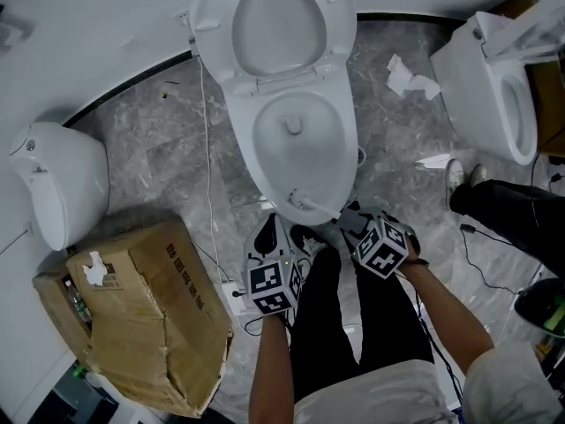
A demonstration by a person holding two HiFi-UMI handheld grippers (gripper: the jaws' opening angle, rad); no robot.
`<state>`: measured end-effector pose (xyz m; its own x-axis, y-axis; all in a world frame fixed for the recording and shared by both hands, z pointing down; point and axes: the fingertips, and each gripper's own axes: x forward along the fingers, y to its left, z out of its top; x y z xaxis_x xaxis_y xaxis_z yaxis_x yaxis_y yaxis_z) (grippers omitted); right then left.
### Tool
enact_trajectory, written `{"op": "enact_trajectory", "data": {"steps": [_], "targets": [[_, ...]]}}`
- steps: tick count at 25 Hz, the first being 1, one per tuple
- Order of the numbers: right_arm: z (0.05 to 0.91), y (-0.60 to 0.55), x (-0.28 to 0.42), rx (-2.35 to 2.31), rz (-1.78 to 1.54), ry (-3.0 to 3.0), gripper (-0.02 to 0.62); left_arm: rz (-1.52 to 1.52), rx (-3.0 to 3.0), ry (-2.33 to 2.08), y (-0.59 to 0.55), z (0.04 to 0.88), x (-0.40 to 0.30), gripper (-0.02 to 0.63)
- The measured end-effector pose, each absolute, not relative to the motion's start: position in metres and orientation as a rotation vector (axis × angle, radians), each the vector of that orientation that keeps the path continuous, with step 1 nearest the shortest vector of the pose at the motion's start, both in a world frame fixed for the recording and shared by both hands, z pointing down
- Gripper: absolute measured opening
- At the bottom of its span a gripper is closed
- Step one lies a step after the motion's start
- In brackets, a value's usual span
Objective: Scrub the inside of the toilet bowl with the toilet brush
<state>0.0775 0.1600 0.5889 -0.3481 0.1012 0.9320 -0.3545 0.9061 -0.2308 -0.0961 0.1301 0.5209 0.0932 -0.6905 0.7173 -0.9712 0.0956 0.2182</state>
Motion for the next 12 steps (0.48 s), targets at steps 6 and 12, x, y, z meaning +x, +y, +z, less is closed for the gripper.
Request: {"op": "enact_trajectory", "data": {"steps": [6, 12], "targets": [[0.597, 0.157, 0.056, 0.243, 0.574, -1.928, 0.178, 0.518, 1.648, -1.655, 0.128, 0.52, -0.103, 0.029], [0.606, 0.144, 0.043, 0.256, 0.603, -1.958, 0.178, 0.541, 1.645, -1.643, 0.11, 0.529, -0.096, 0.029]]}}
